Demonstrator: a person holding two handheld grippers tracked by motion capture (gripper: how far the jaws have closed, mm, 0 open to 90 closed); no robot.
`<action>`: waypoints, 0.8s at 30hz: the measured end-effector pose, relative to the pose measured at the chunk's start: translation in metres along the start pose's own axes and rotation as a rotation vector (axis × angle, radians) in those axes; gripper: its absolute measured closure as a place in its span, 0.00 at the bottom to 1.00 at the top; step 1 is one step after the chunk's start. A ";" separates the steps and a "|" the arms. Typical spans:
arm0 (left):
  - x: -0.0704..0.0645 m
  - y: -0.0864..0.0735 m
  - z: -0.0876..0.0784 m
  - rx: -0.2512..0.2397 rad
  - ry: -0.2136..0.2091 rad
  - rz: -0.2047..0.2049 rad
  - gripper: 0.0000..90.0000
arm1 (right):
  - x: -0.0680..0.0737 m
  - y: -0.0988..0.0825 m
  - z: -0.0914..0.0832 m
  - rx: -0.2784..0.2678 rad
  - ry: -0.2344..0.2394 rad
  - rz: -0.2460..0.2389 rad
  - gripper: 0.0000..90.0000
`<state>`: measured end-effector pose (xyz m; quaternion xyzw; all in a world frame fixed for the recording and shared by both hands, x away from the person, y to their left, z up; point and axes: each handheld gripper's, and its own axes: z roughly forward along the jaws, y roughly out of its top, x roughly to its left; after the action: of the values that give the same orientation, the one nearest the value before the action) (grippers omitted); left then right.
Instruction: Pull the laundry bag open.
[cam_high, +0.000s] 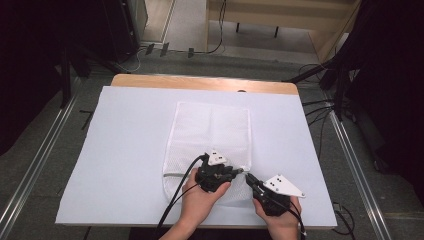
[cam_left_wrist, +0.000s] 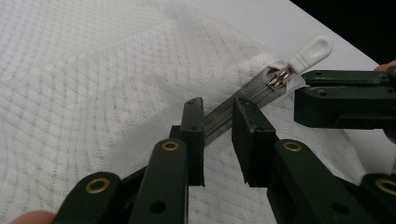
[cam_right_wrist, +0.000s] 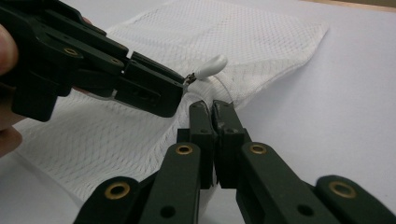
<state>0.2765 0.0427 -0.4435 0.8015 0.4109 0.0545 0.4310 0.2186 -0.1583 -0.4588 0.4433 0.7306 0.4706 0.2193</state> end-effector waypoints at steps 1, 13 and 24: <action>0.000 0.001 -0.002 -0.013 -0.011 -0.013 0.77 | -0.001 0.000 0.001 0.006 -0.013 -0.005 0.99; -0.024 0.027 0.002 -0.100 0.018 -0.098 0.42 | 0.003 -0.001 0.006 0.022 -0.004 -0.011 0.99; -0.019 0.026 0.003 -0.021 -0.041 -0.097 0.59 | 0.002 -0.002 0.006 0.023 -0.010 -0.022 0.99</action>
<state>0.2815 0.0201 -0.4212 0.7769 0.4398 0.0215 0.4500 0.2206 -0.1537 -0.4629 0.4400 0.7399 0.4574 0.2231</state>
